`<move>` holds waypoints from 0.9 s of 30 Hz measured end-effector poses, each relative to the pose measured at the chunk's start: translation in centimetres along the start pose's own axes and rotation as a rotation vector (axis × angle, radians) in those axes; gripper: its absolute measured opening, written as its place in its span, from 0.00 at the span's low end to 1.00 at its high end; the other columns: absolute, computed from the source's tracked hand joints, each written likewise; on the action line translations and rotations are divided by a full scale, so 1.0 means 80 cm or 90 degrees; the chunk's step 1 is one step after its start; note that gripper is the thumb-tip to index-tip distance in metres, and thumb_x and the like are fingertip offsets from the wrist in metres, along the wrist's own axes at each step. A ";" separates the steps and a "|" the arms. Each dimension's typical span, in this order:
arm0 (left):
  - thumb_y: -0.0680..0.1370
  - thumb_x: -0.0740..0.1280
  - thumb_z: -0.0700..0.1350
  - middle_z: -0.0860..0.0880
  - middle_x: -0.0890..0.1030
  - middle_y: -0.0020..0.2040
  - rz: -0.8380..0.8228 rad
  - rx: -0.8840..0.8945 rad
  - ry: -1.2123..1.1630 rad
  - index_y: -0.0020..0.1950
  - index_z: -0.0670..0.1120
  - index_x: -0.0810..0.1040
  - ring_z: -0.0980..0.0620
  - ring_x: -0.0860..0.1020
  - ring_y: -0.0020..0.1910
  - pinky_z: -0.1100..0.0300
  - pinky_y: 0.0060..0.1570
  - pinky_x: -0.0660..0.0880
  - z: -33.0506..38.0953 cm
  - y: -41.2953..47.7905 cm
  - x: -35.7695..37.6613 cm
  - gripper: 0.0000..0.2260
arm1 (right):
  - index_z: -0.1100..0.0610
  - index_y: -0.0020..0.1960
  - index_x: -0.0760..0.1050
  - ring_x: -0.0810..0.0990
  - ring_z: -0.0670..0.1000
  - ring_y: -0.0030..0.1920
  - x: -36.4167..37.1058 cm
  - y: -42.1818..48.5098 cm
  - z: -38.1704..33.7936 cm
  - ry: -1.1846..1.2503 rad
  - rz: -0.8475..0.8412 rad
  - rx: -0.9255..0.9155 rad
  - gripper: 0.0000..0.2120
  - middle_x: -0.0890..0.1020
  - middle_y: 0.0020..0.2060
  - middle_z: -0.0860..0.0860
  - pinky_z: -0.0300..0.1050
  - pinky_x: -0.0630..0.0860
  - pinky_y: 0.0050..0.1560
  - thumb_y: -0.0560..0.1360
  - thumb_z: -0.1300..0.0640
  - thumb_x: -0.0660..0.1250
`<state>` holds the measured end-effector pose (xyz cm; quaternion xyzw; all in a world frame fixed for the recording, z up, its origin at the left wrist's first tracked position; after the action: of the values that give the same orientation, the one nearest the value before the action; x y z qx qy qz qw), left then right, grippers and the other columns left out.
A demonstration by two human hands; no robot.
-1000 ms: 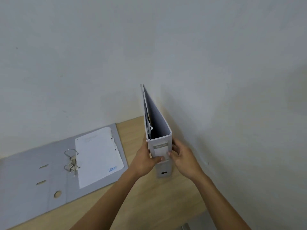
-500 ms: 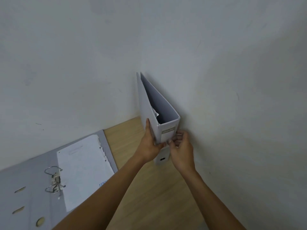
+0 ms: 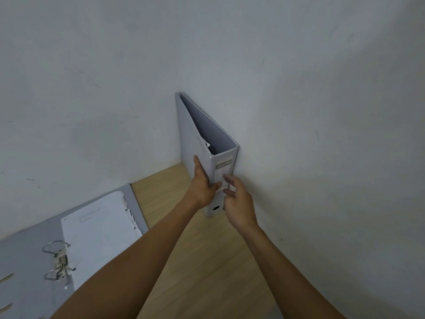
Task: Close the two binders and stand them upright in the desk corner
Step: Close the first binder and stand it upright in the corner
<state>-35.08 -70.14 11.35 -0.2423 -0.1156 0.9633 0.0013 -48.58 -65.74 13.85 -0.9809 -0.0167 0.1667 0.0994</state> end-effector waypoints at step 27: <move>0.79 0.68 0.46 0.52 0.78 0.69 0.126 -0.088 -0.048 0.74 0.51 0.69 0.53 0.82 0.56 0.48 0.56 0.82 -0.056 -0.270 -0.045 0.23 | 0.48 0.65 0.75 0.83 0.50 0.55 0.034 -0.129 0.037 -0.020 -0.238 -0.003 0.17 0.83 0.54 0.49 0.56 0.79 0.60 0.77 0.57 0.63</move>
<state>-30.98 -48.30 14.05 -0.2157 -0.1575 0.9568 -0.1150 -46.99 -54.88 12.28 -0.9582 -0.2007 0.1604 0.1259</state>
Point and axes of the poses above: each hand's wrist, its own y-axis towards the middle knuckle, its own x-axis out of the palm, z = x × y, the point moved 8 cm from there along y, towards the middle knuckle
